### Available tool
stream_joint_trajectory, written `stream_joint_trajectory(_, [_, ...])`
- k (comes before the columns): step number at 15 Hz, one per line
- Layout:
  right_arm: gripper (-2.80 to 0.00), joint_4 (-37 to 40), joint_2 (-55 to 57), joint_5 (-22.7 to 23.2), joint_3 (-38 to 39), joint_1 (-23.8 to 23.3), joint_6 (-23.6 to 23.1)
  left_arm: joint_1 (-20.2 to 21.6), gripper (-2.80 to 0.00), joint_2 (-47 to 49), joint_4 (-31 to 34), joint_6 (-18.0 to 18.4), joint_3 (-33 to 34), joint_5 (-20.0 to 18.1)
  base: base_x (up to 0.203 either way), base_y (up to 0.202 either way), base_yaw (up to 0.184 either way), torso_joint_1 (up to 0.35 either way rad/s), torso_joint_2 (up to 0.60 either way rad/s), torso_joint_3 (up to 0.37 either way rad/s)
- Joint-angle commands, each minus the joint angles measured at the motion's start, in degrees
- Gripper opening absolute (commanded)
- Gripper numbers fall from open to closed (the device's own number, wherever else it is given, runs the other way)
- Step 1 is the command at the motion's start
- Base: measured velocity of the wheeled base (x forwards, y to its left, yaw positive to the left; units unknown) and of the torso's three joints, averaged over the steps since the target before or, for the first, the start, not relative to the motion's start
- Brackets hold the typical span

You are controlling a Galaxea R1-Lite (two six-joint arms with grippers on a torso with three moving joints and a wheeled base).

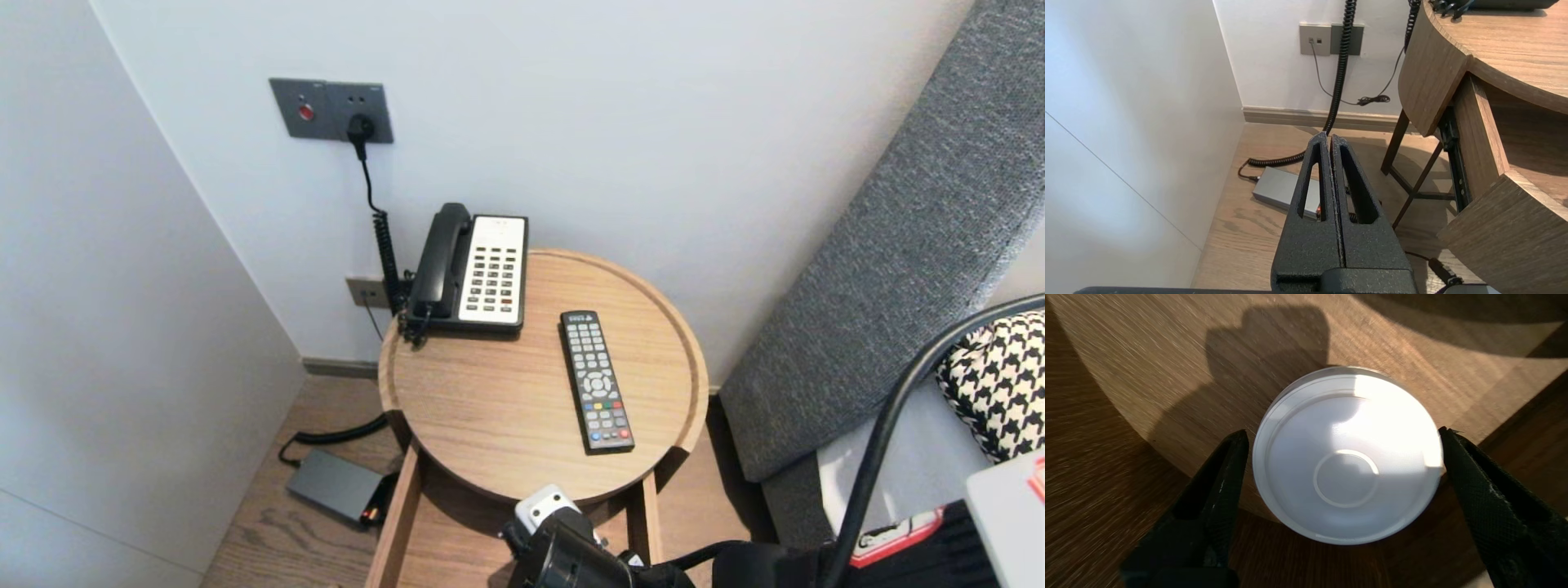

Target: Put the remote controls on the table in the drawer one by one

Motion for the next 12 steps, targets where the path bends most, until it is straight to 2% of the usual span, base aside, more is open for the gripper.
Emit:
stream_joint_trajectory(1, [0.0,0.05,-2.99,-0.1,0.07,-0.03,0.14,0.01,-2.8,-0.01,-0.05,0.03,0.7,0.0,0.0,0.0,0.0,0.0,0.0,0.0])
stream_joint_trajectory(9, [0.0,1.54,-14.71,0.11,3.53,-0.83,0.03,0.01,-2.8,-0.01,0.02,0.03,0.7,0.0,0.0,0.0,0.0,0.0,0.0,0.0])
stream_joint_trajectory(12, [0.0,2.59,-20.22,0.49,5.29,-4.93,-0.13,0.01,-2.8,-0.01,-0.05,0.03,0.7,0.0,0.0,0.0,0.0,0.0,0.0,0.0])
